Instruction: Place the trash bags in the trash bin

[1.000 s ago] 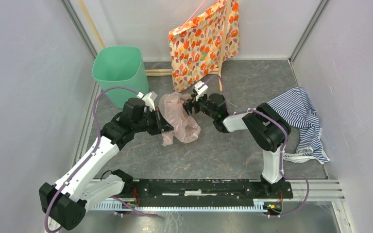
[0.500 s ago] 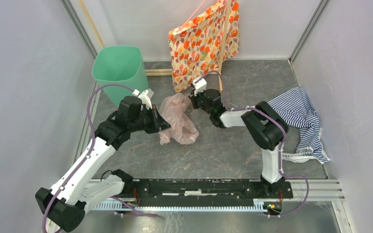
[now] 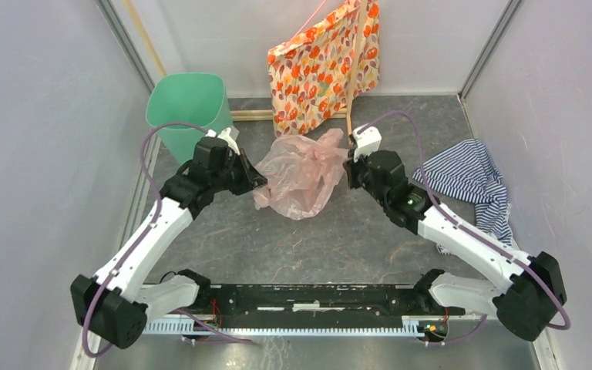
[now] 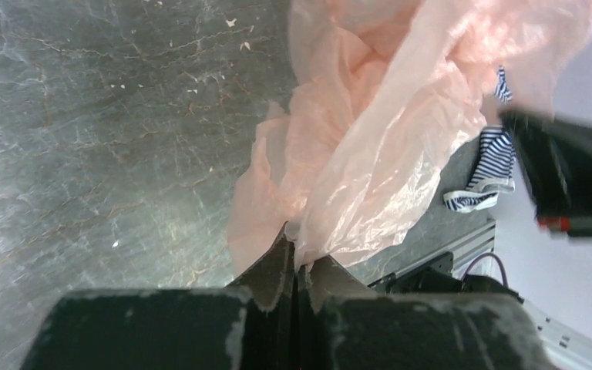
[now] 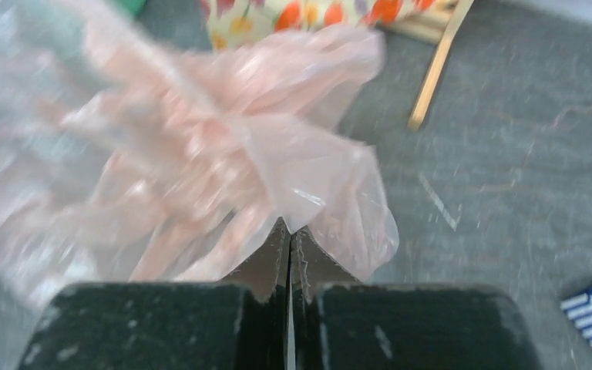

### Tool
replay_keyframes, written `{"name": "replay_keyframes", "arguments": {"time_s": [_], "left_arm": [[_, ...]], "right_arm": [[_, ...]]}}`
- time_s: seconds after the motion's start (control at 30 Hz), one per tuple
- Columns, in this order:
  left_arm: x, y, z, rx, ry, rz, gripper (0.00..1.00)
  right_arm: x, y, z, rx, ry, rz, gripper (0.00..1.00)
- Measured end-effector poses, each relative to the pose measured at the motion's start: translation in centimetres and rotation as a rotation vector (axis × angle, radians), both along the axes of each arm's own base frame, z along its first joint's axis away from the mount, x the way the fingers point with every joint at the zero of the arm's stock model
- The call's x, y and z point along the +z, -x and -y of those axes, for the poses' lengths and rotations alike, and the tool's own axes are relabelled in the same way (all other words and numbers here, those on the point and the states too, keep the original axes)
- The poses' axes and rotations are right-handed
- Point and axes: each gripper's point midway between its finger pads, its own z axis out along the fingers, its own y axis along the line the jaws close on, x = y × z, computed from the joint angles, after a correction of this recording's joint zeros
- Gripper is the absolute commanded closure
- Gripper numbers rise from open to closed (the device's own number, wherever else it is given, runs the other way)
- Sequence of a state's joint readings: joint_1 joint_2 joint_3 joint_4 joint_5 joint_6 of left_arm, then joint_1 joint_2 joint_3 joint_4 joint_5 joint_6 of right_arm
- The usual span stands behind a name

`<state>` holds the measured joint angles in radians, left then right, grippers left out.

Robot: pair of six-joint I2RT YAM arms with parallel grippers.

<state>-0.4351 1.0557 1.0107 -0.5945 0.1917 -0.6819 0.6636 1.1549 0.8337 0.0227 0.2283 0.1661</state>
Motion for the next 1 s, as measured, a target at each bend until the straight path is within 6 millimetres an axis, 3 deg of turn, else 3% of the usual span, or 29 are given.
{"name": "replay_keyframes", "arguments": {"time_s": [0.13,0.23,0.3,0.37,0.43,0.6,0.7,0.9,1.0], "left_arm": [[-3.9,-1.5,0.8,0.004,0.063,-0.098,0.98],[-7.0,-1.4,1.5,-0.011,0.092,-0.184,0.98],[-8.7,-1.0,1.9,-0.026,0.106,-0.229,0.98],[-9.6,-0.5,2.1,-0.040,0.115,-0.252,0.98],[-9.9,-0.4,2.2,-0.047,0.121,-0.257,0.98],[-9.8,-1.0,2.5,-0.058,0.135,-0.237,0.98],[-10.0,-1.0,2.5,-0.057,0.133,-0.242,0.98],[-10.4,-0.9,2.5,-0.059,0.130,-0.243,0.98],[-10.9,-0.6,2.3,-0.057,0.124,-0.252,0.98]], "right_arm": [[-2.9,4.1,-0.1,0.041,0.108,-0.127,0.97],[-4.1,6.0,0.3,0.052,0.158,-0.181,0.65],[-4.3,6.9,0.4,0.054,0.178,-0.194,0.48],[-4.5,7.7,-0.2,0.072,0.193,-0.194,0.38],[-4.7,8.9,-1.4,0.109,0.214,-0.188,0.31],[-4.6,11.3,-6.6,0.231,0.262,-0.150,0.26],[-5.3,10.8,-9.4,0.254,0.263,-0.133,0.26],[-7.9,6.5,-13.7,0.192,0.321,-0.120,0.32],[-9.3,4.1,-14.1,0.151,0.322,-0.129,0.34]]}}
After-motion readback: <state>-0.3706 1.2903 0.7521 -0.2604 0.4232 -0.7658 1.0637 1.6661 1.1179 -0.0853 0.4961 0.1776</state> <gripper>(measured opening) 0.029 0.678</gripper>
